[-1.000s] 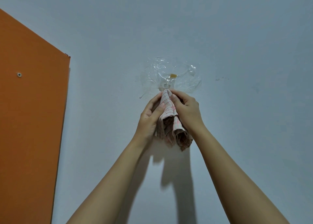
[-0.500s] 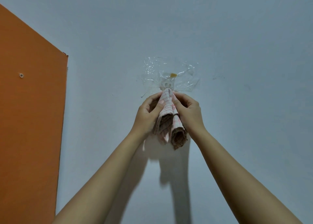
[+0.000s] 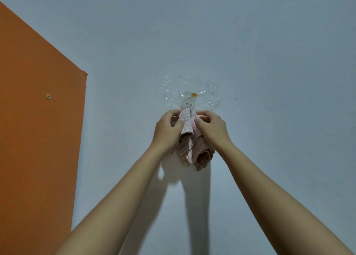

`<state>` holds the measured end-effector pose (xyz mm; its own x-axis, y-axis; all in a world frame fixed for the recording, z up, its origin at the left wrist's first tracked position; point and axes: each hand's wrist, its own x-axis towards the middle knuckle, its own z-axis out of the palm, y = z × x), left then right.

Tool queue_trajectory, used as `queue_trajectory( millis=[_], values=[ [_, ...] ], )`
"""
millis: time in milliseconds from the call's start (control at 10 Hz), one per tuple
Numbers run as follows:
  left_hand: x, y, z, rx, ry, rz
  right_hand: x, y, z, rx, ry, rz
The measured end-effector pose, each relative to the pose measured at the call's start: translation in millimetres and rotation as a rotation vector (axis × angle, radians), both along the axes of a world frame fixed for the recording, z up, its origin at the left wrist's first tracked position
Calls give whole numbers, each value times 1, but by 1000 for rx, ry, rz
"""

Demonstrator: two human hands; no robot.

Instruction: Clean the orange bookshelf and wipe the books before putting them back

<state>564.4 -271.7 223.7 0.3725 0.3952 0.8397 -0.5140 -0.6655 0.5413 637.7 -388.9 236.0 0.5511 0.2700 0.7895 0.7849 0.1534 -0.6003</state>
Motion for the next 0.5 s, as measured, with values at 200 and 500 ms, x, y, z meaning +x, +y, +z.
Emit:
queue_trajectory(
  millis=[200,500],
  values=[
    [-18,-13,8,4,48,140,-11,-16,5,-115,-10,-51],
    [-60,-56,2,118,140,375,-45,-67,-3,-333,-100,-139]
  ],
)
